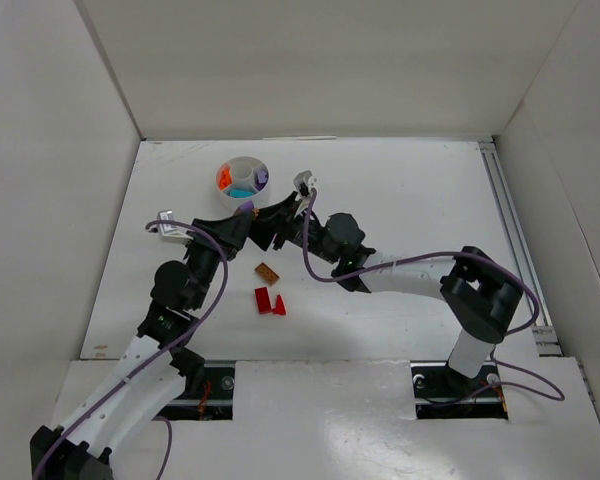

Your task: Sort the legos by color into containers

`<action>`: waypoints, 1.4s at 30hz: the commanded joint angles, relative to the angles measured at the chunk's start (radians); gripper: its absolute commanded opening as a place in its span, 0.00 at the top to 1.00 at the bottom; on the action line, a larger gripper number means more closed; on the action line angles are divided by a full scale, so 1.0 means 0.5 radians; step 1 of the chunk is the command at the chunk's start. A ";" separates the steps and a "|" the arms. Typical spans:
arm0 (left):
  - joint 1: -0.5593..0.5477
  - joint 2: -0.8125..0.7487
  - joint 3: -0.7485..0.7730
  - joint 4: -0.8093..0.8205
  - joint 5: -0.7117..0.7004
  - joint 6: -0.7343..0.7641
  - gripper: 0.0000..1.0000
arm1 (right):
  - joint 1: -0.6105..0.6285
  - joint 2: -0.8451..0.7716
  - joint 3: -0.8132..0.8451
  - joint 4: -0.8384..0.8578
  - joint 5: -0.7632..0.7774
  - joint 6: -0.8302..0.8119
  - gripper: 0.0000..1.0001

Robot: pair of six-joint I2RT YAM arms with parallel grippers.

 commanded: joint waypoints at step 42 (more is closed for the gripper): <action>-0.015 0.036 0.048 0.213 1.167 1.299 0.02 | -0.552 -0.354 -0.260 0.343 -2.095 0.084 1.00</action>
